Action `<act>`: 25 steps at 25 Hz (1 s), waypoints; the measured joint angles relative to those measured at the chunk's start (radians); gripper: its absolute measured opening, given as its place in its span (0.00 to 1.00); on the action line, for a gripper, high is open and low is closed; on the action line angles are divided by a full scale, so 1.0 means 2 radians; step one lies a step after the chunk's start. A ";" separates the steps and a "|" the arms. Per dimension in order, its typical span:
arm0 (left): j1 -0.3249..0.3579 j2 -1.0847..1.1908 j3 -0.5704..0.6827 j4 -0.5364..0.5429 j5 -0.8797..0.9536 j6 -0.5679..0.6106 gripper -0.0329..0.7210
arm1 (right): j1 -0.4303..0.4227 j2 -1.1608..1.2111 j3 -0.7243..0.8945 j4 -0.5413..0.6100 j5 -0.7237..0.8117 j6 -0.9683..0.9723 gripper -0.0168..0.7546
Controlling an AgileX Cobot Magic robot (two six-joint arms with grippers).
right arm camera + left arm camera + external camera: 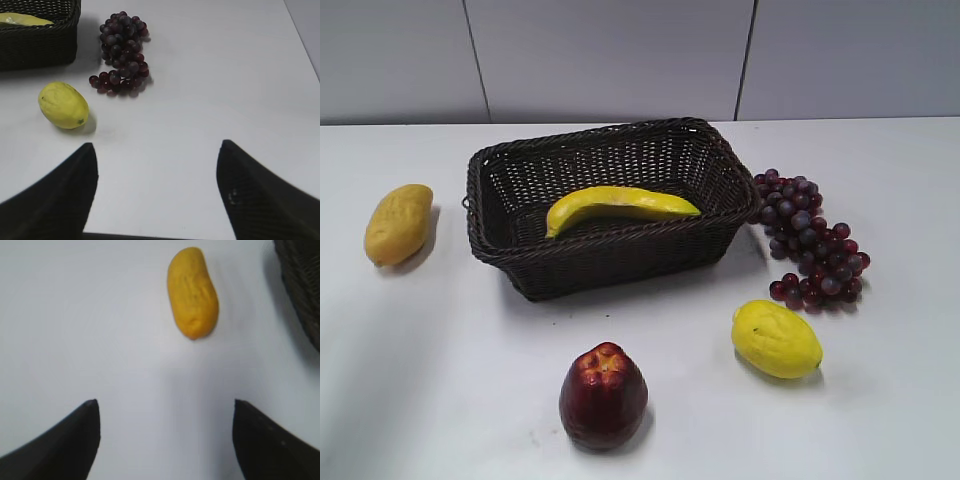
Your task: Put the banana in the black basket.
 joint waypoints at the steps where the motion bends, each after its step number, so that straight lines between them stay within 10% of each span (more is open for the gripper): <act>1: 0.011 -0.015 0.012 0.000 0.002 -0.002 0.86 | 0.000 0.000 0.000 0.000 0.000 0.000 0.79; 25: 0.034 -0.580 0.355 -0.018 -0.023 -0.019 0.82 | 0.000 0.000 0.000 0.000 0.000 0.000 0.79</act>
